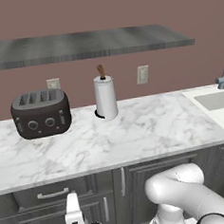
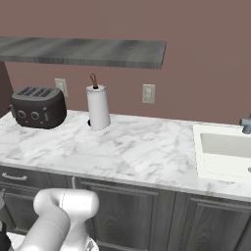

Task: Take the tongs from the drawer on the left and place them on the dining counter next to the tray containing the kebab skewer.

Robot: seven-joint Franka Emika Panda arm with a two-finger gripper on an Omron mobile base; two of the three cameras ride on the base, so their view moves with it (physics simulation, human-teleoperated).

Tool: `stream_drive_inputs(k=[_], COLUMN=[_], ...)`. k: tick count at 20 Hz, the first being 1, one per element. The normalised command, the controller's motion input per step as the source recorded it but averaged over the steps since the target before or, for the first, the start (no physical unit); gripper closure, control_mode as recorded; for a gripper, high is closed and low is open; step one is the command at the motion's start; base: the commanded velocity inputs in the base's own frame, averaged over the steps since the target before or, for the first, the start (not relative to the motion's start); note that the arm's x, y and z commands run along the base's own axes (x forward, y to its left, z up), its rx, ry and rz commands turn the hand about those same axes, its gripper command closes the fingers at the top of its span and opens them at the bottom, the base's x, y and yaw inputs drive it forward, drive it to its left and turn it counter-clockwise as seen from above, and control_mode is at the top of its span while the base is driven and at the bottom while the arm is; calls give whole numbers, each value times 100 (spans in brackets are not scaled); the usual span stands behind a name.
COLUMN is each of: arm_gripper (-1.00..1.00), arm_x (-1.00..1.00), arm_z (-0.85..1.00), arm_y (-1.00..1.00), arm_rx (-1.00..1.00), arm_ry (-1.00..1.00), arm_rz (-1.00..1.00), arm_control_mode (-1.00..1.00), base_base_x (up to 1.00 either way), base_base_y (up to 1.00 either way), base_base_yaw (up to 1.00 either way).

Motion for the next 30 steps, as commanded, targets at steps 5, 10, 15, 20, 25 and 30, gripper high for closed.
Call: stream_drive_inputs(k=[5, 10, 15, 20, 25, 30], arm_gripper=[-100, -100, -100, -100, -100, -100], arm_x=[12, 12, 14, 11, 15, 11], arm_z=[-13, -11, -10, -12, -16, -10], arm_y=[0, 0, 0, 0, 0, 0], arm_rx=[0, 0, 0, 0, 0, 0], arm_ry=[0, 0, 0, 0, 0, 0], arm_rz=[0, 0, 0, 0, 0, 0], arm_control_mode=[-100, -100, -100, -100, -100, -100], base_base_x=[0, 0, 0, 0, 0, 0], base_base_y=[0, 0, 0, 0, 0, 0], base_base_yaw=[0, 0, 0, 0, 0, 0])
